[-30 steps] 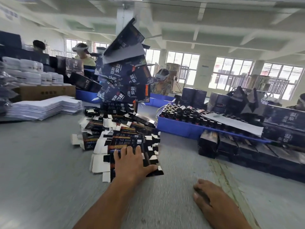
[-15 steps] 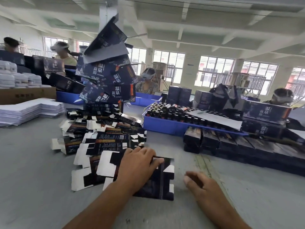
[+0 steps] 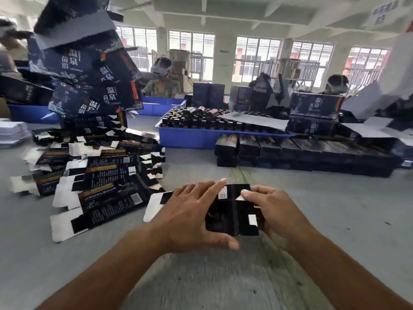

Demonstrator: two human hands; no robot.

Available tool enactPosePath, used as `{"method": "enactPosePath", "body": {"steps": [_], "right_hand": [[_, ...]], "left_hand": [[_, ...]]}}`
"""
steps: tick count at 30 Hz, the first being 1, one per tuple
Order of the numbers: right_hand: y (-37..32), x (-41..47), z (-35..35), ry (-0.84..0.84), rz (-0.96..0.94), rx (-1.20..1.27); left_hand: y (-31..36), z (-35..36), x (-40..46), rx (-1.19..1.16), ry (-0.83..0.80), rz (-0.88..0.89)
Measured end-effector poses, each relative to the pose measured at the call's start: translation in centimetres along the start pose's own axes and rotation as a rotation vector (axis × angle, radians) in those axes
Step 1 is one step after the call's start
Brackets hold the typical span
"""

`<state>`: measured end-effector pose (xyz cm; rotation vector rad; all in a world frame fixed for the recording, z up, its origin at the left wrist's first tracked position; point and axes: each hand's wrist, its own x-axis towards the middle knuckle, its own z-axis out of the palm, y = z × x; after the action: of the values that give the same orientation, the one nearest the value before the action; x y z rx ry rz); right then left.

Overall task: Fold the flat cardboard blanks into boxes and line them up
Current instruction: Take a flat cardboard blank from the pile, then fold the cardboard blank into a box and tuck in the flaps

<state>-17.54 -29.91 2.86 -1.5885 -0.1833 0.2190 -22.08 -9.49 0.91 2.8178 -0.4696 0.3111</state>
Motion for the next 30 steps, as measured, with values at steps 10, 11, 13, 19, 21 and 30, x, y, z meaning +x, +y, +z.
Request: {"method": "enactPosePath", "body": {"steps": [10,11,13,19,21,30], "right_hand": [[0.5,0.5,-1.0,-0.025,-0.066,-0.031],[0.4,0.4,-1.0,-0.014,-0.080,-0.024],[0.3,0.3,-1.1,0.008,-0.130,-0.028],[0.2,-0.3,-0.8,0.023,-0.327,-0.222],[0.1,-0.5,-0.8,-0.032,-0.331,-0.240],[0.2,-0.4,-0.4,-0.065,-0.398,-0.236]], "left_hand": [[-0.6,0.6,0.0,0.146,0.128,-0.023],[-0.6,0.4,0.0,0.163,0.142,-0.027],[-0.5,0.1,0.0,0.188,0.177,-0.023],[-0.1,-0.4,-0.1,0.230,0.318,0.058],[0.1,-0.6,-0.2,0.218,0.318,0.069],[1.0,-1.1,-0.7,0.140,0.401,0.107]]}}
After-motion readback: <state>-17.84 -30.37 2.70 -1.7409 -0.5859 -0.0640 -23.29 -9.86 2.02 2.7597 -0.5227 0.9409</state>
